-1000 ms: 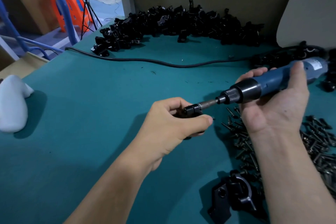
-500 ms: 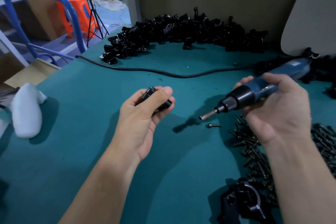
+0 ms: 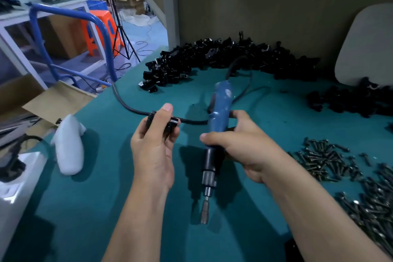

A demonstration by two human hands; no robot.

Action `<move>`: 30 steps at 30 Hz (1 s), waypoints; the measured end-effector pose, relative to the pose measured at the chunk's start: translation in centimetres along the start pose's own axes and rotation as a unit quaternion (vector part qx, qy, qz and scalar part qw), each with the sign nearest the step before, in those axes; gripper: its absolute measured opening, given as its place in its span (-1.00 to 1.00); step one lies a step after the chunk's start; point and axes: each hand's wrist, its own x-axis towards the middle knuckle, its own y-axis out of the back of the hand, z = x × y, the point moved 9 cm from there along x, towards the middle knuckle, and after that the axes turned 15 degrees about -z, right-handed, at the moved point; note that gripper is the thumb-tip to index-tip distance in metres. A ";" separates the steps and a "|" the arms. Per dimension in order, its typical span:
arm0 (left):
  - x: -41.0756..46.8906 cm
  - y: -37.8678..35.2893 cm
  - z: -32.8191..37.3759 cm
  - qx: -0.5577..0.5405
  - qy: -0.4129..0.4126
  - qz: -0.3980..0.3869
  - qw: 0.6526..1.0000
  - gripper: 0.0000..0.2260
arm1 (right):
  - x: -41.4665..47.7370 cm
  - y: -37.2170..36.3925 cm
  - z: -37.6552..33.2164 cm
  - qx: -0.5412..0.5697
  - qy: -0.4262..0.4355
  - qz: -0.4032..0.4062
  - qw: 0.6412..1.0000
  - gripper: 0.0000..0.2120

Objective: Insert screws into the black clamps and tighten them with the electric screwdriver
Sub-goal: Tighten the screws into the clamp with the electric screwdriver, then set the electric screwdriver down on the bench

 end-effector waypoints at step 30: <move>-7.3 -13.0 -0.2 0.266 -0.016 -0.180 0.947 -0.57 | -10.2 0.5 -3.5 0.184 0.233 0.140 0.945 -0.76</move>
